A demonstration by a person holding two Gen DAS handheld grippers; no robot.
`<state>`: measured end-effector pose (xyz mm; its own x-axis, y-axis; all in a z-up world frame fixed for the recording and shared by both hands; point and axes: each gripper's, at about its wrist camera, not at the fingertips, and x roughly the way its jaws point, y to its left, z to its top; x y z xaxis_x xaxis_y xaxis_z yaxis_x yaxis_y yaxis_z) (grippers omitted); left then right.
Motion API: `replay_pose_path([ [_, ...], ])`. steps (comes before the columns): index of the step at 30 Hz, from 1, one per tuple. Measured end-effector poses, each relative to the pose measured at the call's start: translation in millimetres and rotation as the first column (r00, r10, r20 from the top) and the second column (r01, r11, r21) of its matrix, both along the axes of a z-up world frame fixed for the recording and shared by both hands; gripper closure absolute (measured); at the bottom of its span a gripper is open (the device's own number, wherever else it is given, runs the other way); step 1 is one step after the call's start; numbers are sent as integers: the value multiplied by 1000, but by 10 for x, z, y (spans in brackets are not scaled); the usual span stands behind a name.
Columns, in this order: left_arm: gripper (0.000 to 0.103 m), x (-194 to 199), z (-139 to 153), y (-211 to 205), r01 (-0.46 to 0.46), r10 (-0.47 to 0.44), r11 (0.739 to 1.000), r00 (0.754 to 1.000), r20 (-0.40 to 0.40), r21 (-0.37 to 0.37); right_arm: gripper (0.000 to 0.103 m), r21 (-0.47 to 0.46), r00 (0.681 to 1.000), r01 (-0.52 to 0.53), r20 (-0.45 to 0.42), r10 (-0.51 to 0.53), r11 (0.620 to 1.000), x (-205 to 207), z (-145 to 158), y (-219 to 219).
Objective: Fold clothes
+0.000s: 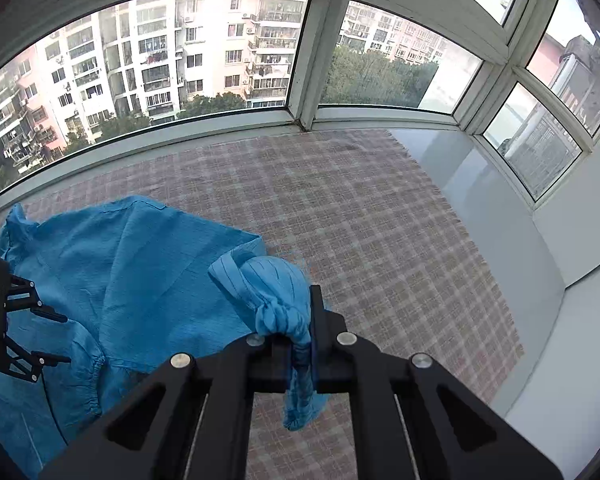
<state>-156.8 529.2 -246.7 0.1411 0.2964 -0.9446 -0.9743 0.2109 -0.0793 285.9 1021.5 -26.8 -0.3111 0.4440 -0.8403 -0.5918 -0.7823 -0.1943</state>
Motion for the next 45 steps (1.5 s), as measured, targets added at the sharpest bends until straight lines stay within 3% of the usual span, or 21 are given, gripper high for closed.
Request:
replay_pose_path([
  [3, 60, 134, -148, 182, 39, -40, 998, 999, -4, -43, 97, -42, 1000, -2, 19, 3, 999, 34, -158, 14],
  [4, 71, 121, -164, 212, 36, -36, 998, 999, 2, -53, 97, -54, 1000, 0, 18, 1, 999, 48, -192, 29],
  [5, 103, 60, -93, 180, 14, -14, 999, 1000, 1, -38, 97, -65, 1000, 1, 18, 0, 998, 60, -219, 46],
  [11, 102, -304, 334, -13, -116, 116, 992, 993, 3, 54, 97, -74, 1000, 14, 8, -14, 997, 114, -269, 106],
  [16, 102, -619, 683, -146, -221, 222, 966, 975, 11, 134, 97, -73, 1000, 21, 13, -20, 997, 58, -299, 133],
  [18, 99, -826, 759, -45, -281, 288, 942, 957, -16, 184, 97, -75, 1000, 17, 18, -16, 997, 17, -306, 105],
  [19, 89, -906, 751, 49, -322, 338, 924, 940, -44, 205, 97, -73, 1000, 11, 19, -9, 997, 0, -296, 74],
  [20, 63, -987, 684, 128, -350, 368, 918, 927, -73, 186, 97, -69, 1000, 1, 19, 1, 998, -17, -279, 37],
  [21, 53, -1059, 576, 170, -357, 370, 926, 924, -99, 124, 97, -66, 1000, -10, 19, 11, 998, -33, -261, -1],
  [23, 60, -1158, 481, 90, -372, 377, 926, 918, -122, 57, 97, -58, 999, -30, 19, 31, 998, -65, -226, -76],
  [26, 60, -1299, 788, -485, -394, 405, 912, 909, -99, 113, 97, -71, 998, -57, -25, 55, 996, -81, -132, -160],
  [27, 60, -1347, 901, -735, -417, 431, 899, 898, -92, 134, 97, -83, 997, -65, -45, 61, 994, -88, -101, -176],
  [29, 47, -1423, 1091, -1265, -474, 487, 867, 871, -64, 154, 97, -97, 994, -79, -78, 72, 992, -113, -42, -203],
  [32, 46, -1414, 1170, -1935, -558, 567, 819, 822, -44, 135, 97, -90, 993, -81, -95, 72, 993, -175, 12, -235],
  [34, 46, -1170, 1101, -1986, -540, 548, 832, 836, -31, 125, 97, -106, 992, -71, -109, 59, 992, -207, 16, -236],
  [37, 46, -694, 954, -1564, -442, 439, 885, 897, 56, 144, 97, -129, 992, -62, -115, 47, 990, -209, -9, -265],
  [39, 45, -429, 835, -1275, -386, 375, 910, 922, 96, 153, 97, -134, 993, -64, -107, 49, 989, -189, -24, -298],
  [45, 46, -326, 197, -297, -379, 380, 924, 925, -5, 61, 97, -121, 993, -63, -106, 51, 991, -58, 44, -332],
])
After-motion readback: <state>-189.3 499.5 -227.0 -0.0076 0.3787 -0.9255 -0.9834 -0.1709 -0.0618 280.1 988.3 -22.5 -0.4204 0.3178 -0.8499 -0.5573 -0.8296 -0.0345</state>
